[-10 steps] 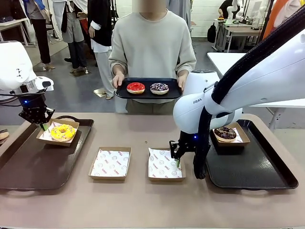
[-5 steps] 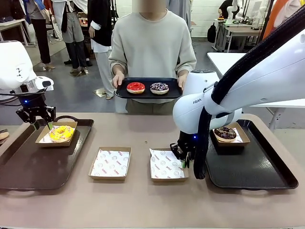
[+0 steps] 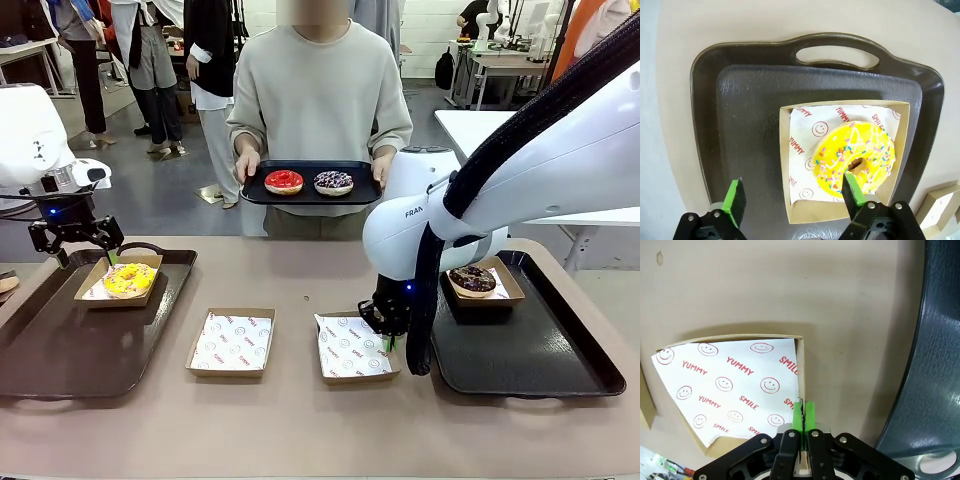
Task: Individually package the donuts and arrange them on the tray.
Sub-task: Place the picked Paper togo box on the Handle tray while simultaneously picking up another Paper togo box from the table with the other hand.
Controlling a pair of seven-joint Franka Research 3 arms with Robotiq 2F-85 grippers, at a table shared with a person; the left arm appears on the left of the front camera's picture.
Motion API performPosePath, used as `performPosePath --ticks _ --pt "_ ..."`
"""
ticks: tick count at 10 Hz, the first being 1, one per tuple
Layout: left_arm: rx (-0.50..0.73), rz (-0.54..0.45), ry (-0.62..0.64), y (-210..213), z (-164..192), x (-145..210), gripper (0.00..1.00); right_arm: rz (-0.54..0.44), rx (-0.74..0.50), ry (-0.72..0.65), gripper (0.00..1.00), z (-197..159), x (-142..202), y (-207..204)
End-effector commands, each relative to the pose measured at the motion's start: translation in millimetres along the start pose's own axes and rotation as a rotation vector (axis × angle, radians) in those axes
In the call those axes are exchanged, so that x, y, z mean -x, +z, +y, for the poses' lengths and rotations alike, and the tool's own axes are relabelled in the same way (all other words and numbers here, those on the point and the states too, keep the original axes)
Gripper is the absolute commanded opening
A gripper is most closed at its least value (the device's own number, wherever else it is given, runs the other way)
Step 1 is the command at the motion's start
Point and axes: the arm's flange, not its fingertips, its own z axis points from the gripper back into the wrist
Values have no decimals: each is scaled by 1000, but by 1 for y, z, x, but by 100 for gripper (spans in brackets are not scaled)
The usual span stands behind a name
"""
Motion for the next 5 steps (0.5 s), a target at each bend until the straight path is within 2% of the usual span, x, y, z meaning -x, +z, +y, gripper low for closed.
performPosePath --ticks 1,3,5 --pt "31 24 17 13 1 5 100 -20 -43 -35 0 1 0 8" --pt "259 133 -20 42 8 30 100 -21 -142 4 0 -6 0 58" --pt "445 142 -27 79 27 66 100 -56 -153 -27 0 -18 -11 113"
